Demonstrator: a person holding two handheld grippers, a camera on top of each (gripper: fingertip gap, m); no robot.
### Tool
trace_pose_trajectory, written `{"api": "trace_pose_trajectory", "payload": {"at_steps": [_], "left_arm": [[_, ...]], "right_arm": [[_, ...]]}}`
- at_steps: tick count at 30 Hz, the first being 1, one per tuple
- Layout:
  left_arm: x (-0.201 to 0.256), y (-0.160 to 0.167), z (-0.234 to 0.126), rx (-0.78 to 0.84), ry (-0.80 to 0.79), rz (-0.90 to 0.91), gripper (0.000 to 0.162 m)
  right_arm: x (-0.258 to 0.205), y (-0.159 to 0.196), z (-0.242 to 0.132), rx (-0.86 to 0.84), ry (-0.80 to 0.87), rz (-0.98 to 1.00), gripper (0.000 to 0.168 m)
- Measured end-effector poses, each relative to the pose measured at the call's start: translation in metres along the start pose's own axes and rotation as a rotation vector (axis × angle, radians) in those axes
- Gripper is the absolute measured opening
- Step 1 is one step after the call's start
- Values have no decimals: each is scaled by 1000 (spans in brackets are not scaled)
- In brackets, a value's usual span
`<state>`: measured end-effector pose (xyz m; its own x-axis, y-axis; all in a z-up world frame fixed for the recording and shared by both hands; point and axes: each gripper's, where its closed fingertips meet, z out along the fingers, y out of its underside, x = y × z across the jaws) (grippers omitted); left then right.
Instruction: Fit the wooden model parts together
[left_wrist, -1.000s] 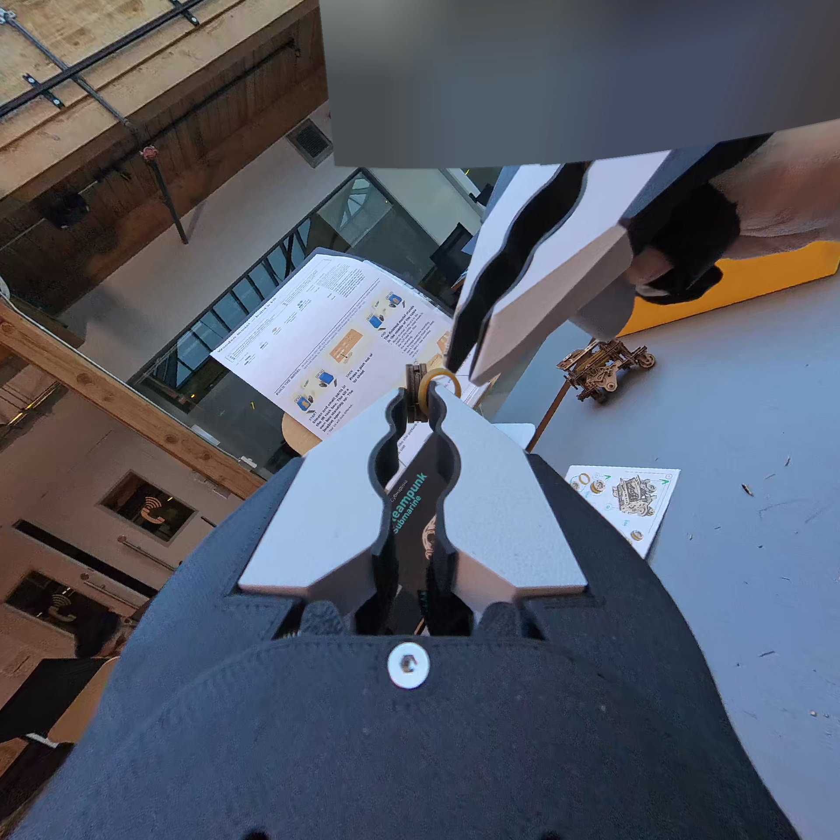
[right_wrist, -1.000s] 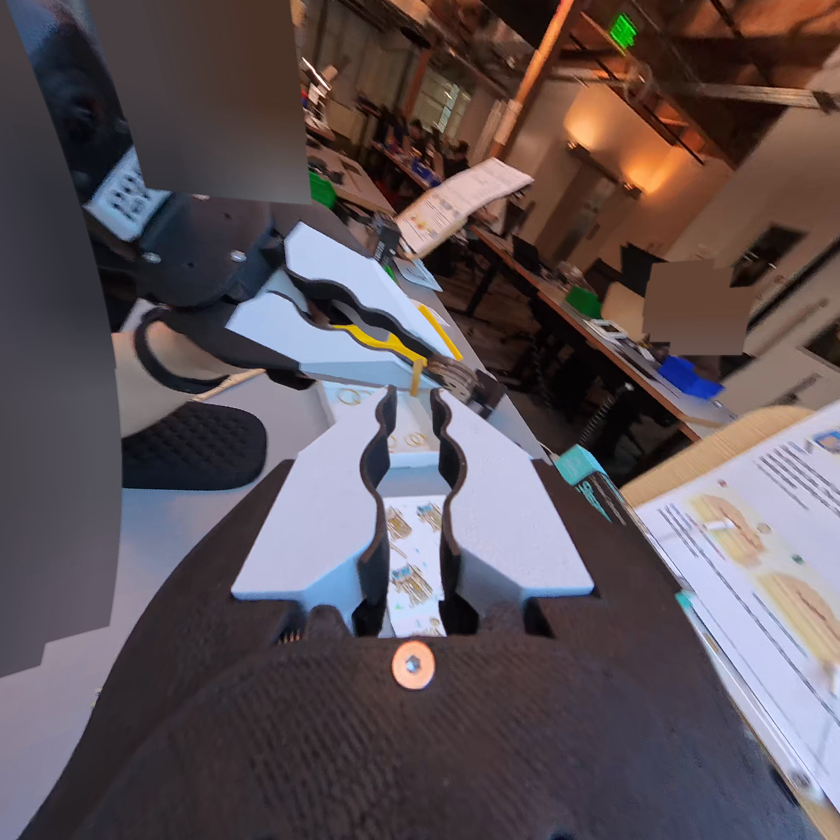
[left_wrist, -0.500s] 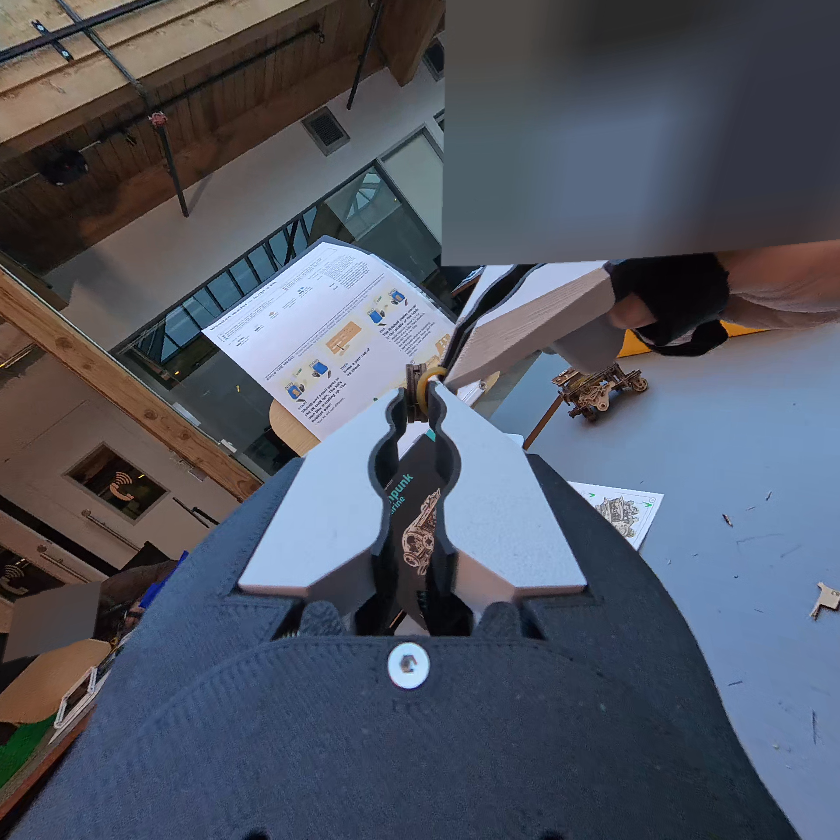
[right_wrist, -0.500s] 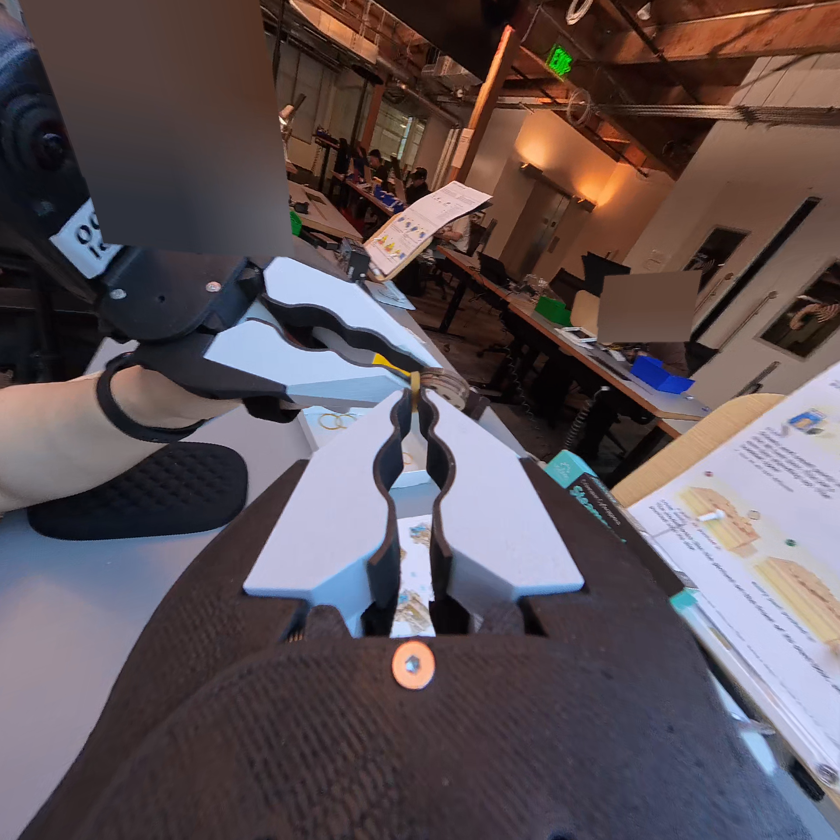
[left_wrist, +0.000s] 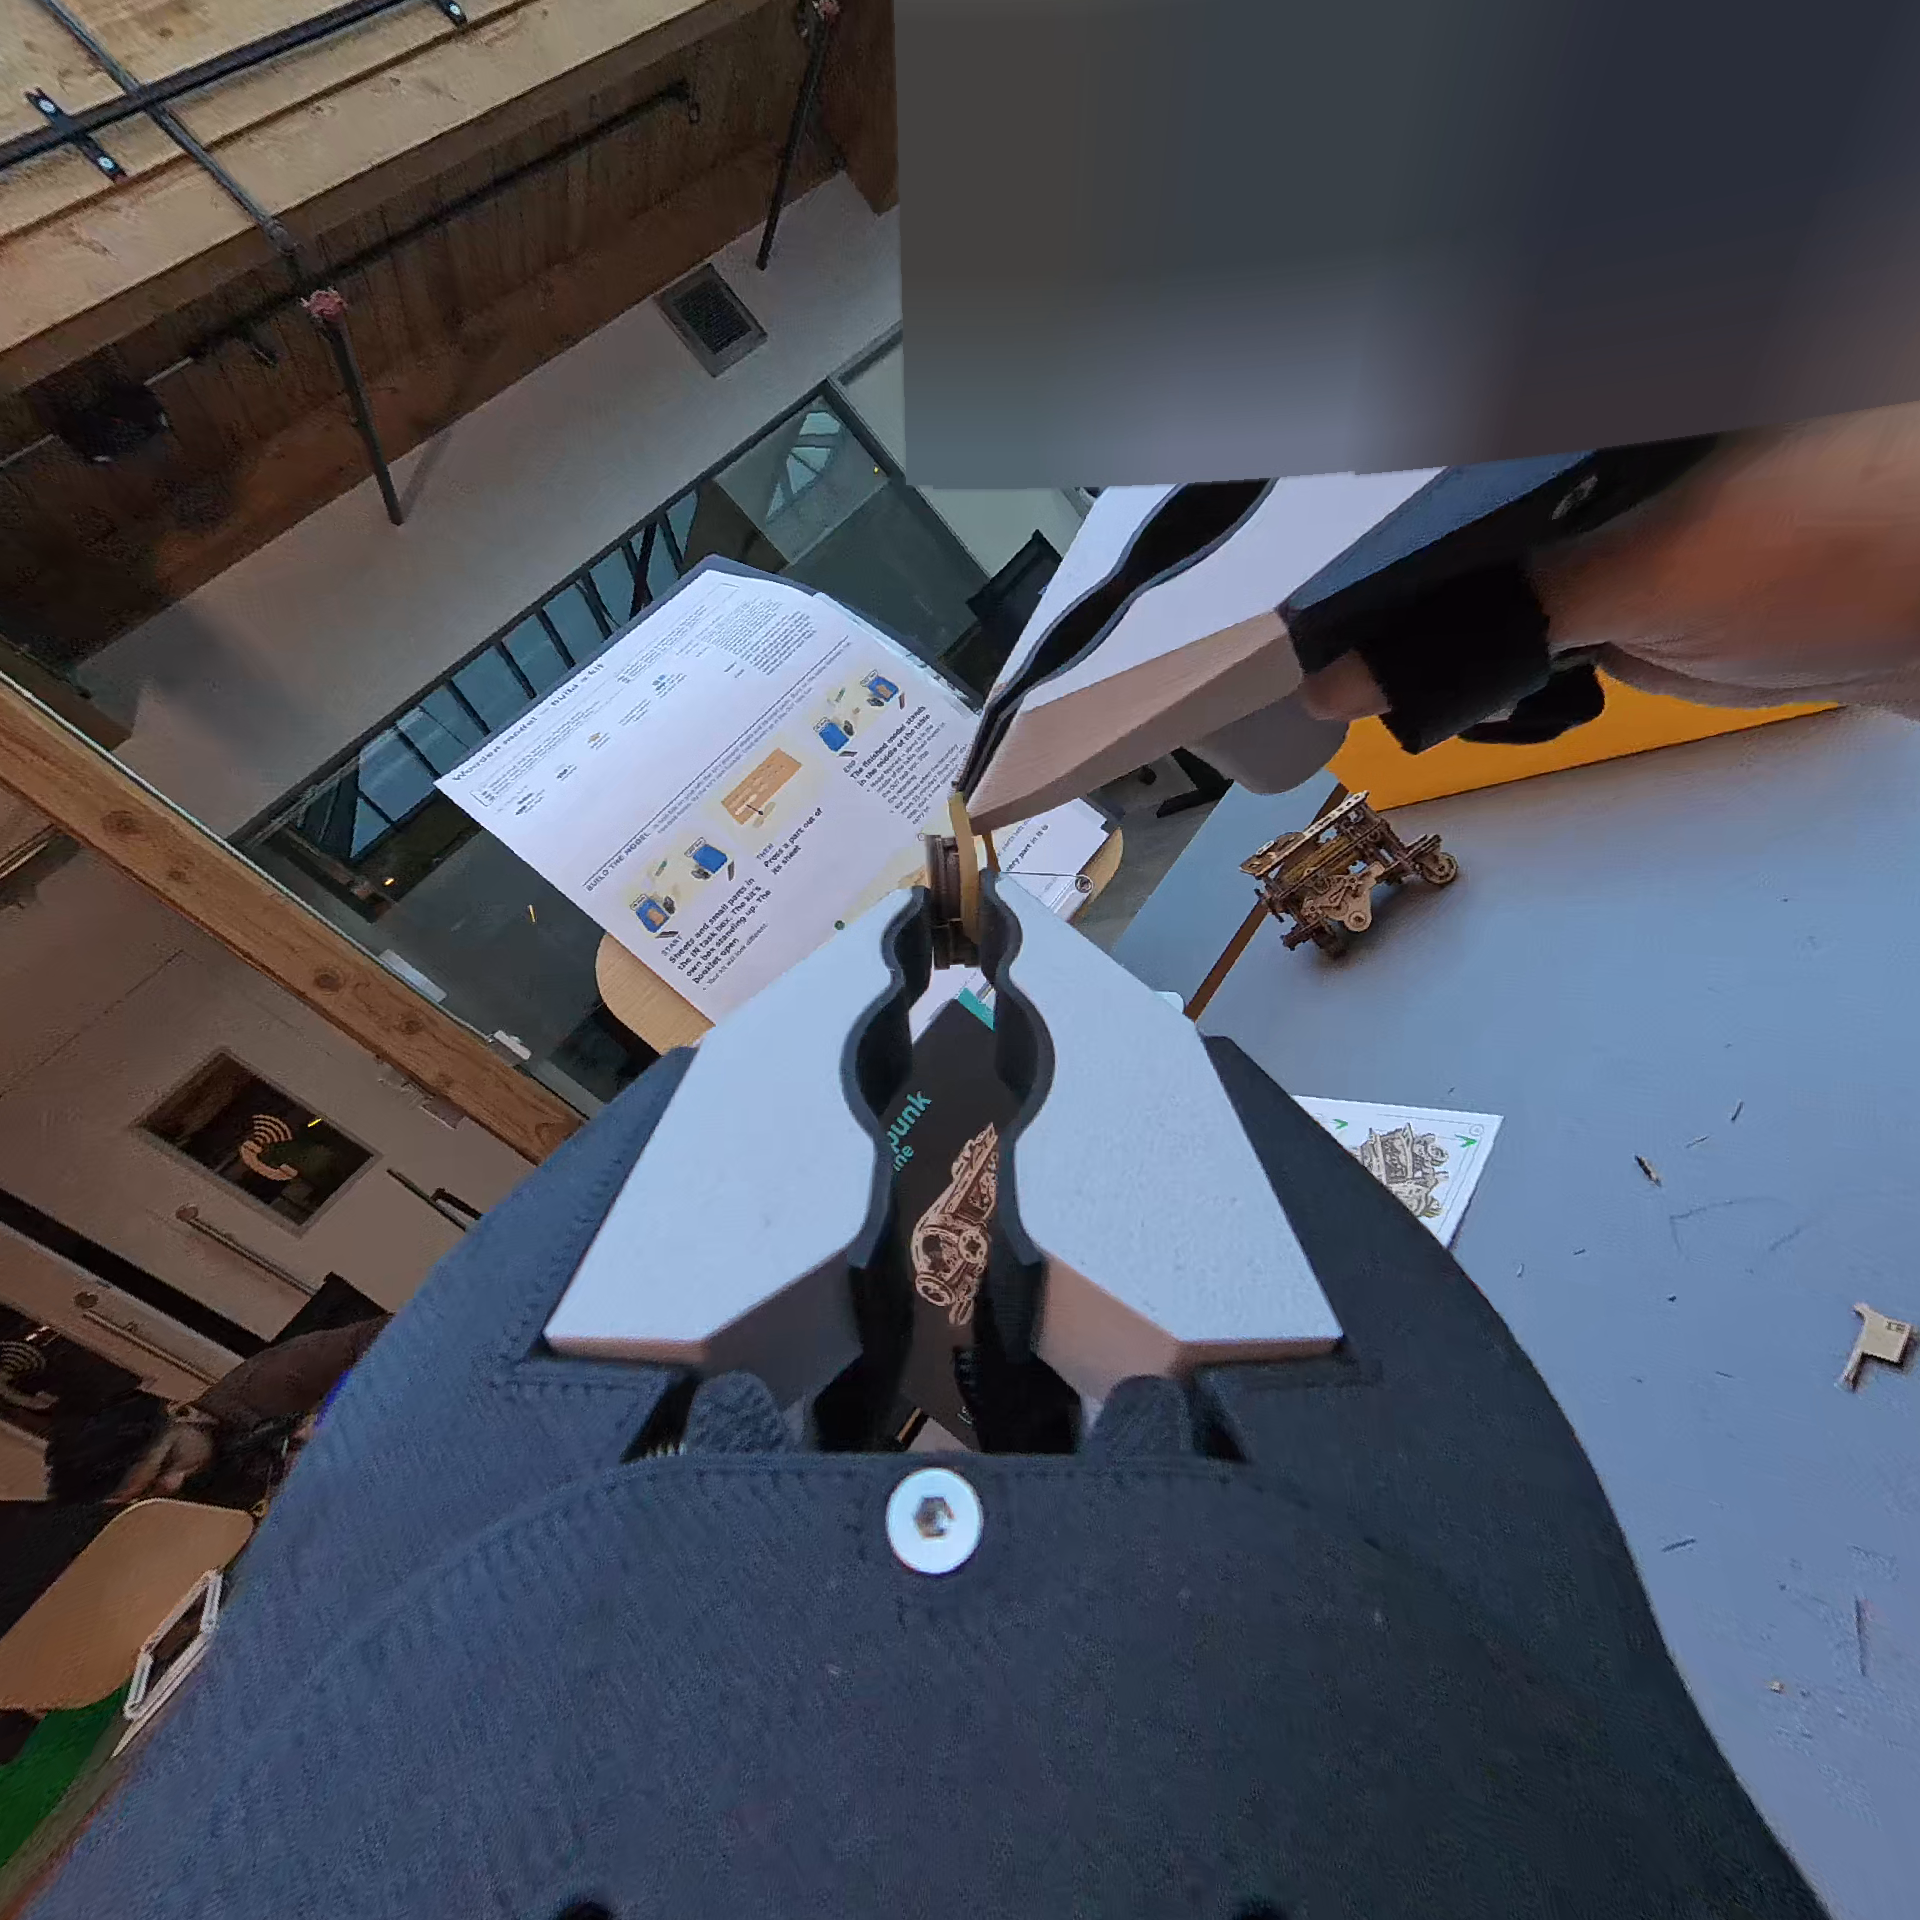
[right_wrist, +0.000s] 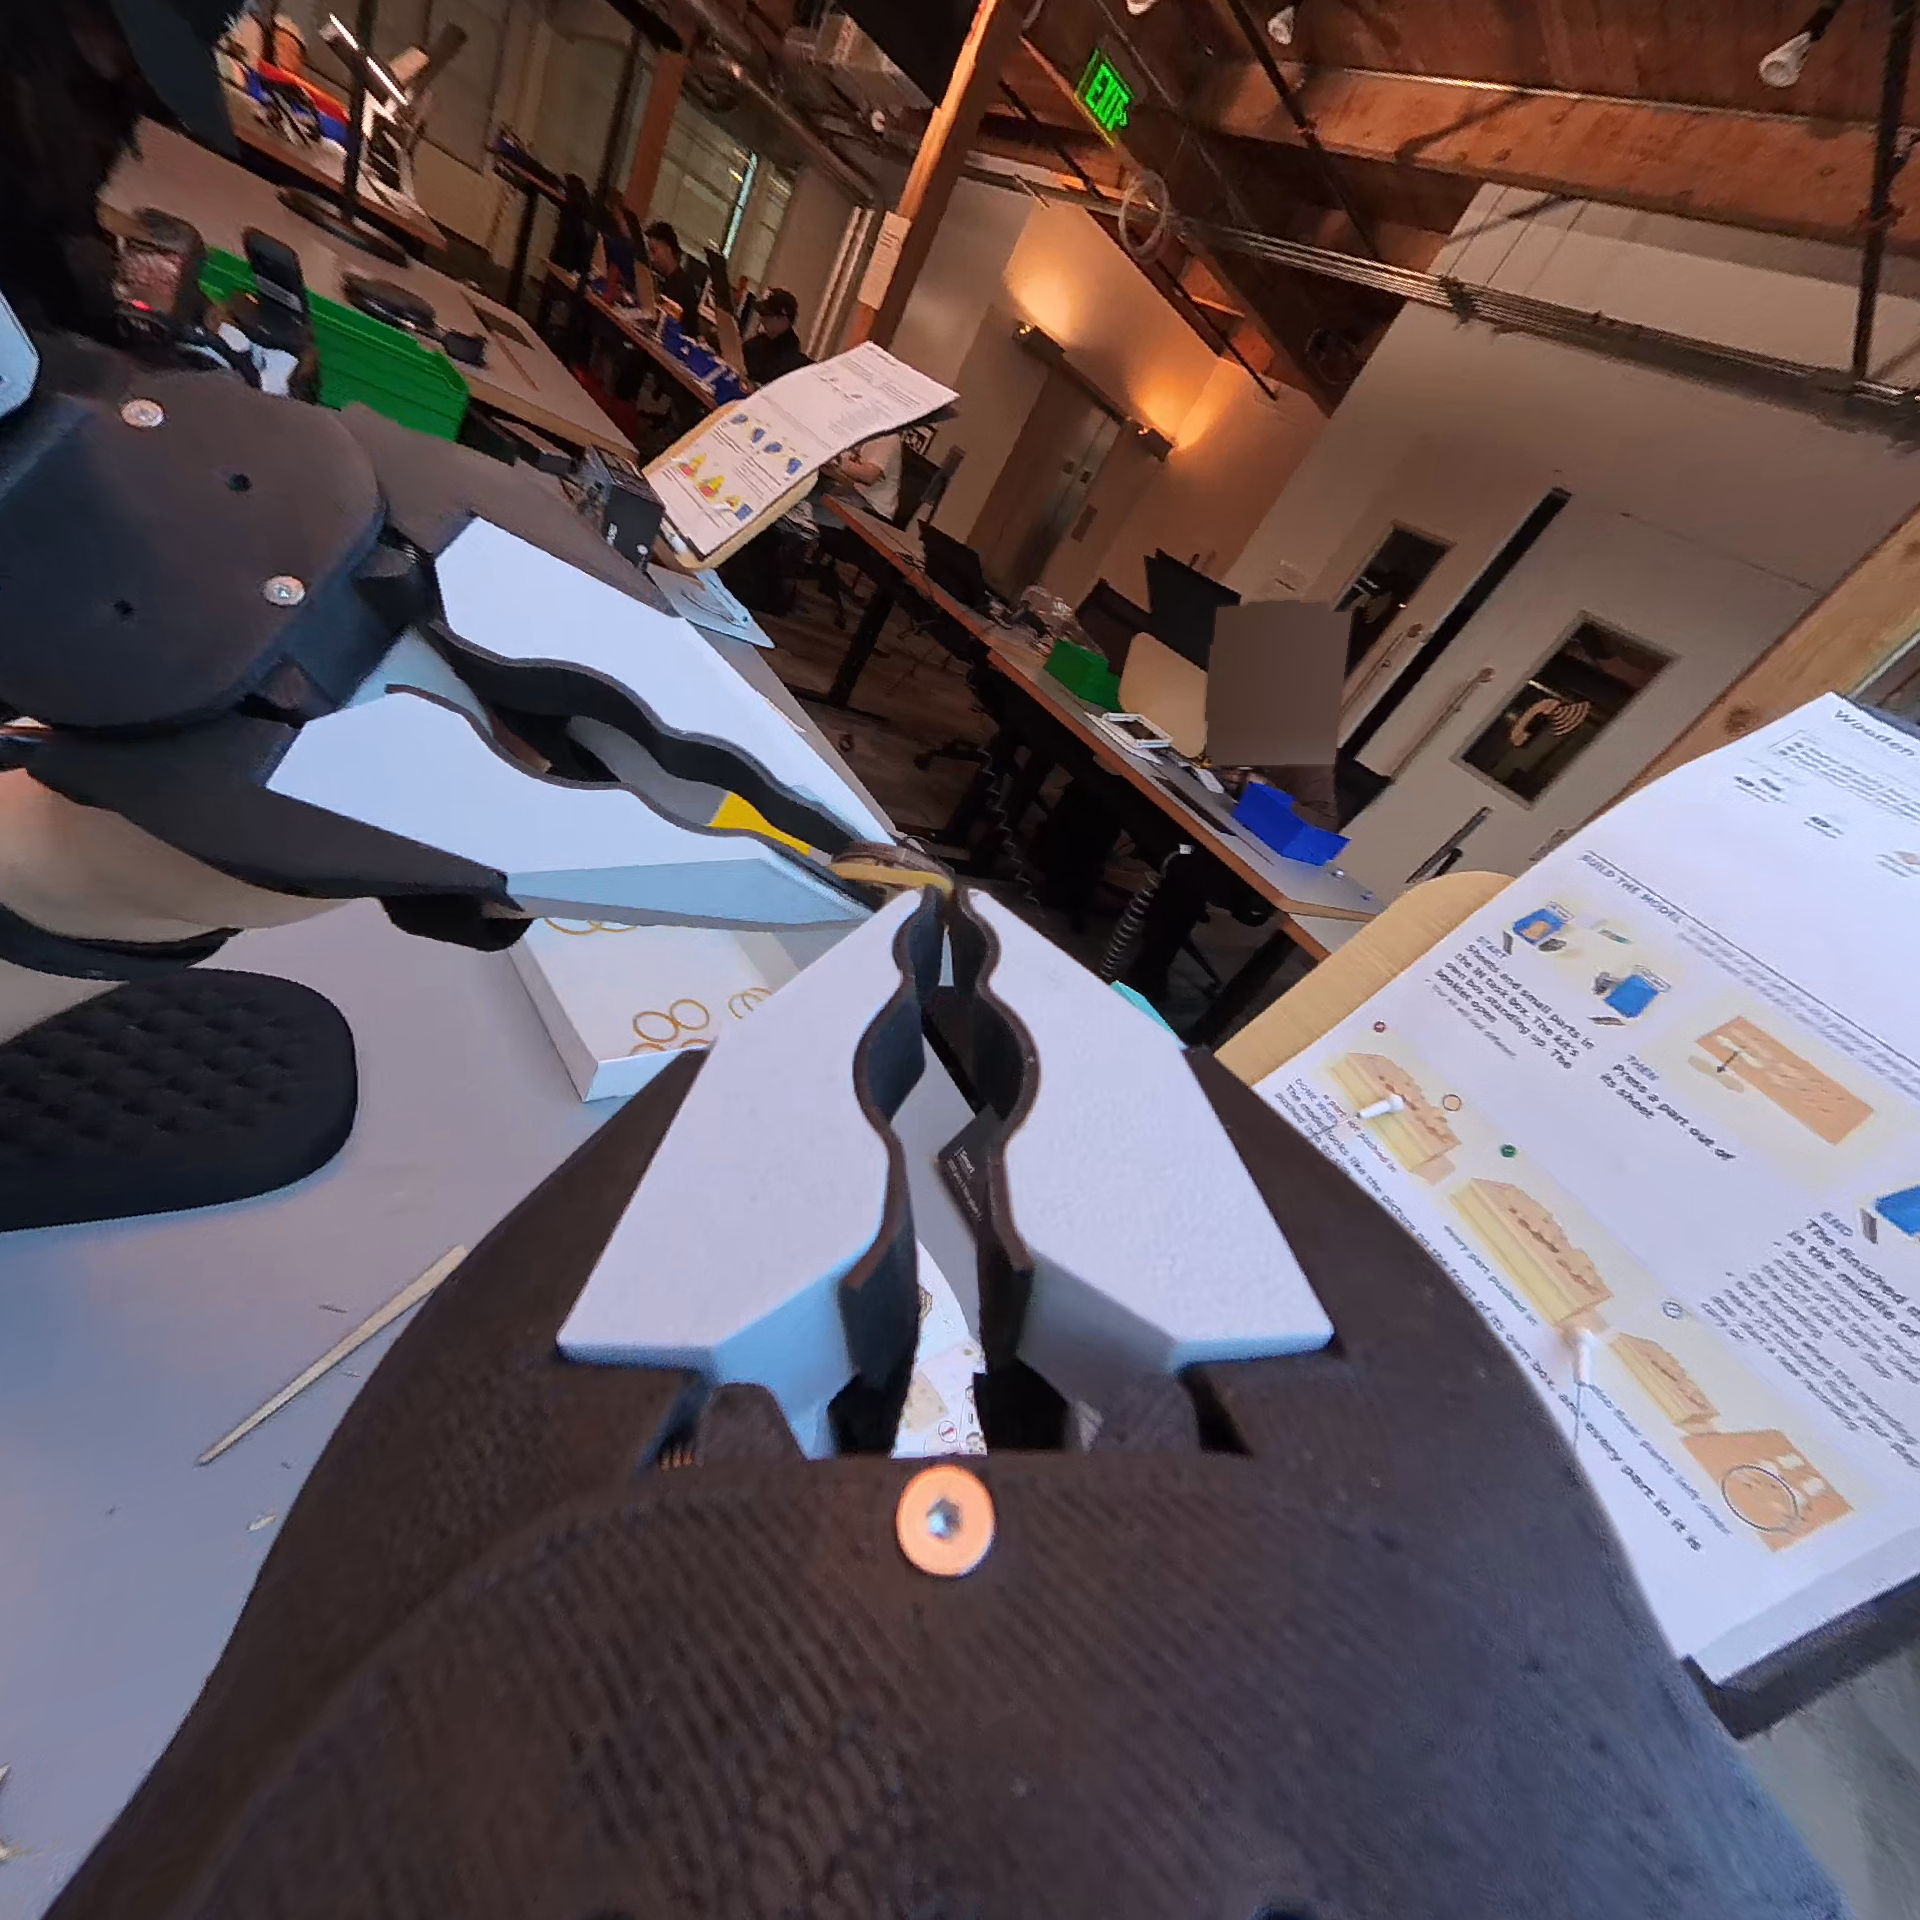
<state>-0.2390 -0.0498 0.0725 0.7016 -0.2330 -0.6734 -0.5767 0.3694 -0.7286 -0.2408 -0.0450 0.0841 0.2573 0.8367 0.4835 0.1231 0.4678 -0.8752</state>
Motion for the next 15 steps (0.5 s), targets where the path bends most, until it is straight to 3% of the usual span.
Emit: {"api": "trace_pose_trajectory", "payload": {"at_steps": [8,15], "left_arm": [[4,-8,0,58,-11,9,6],[1,-13,-2,145,13,-127,6]], "right_arm": [[5,5,-1,-44,13,42,0],[6,9,0,-72,-4,102,0]]}}
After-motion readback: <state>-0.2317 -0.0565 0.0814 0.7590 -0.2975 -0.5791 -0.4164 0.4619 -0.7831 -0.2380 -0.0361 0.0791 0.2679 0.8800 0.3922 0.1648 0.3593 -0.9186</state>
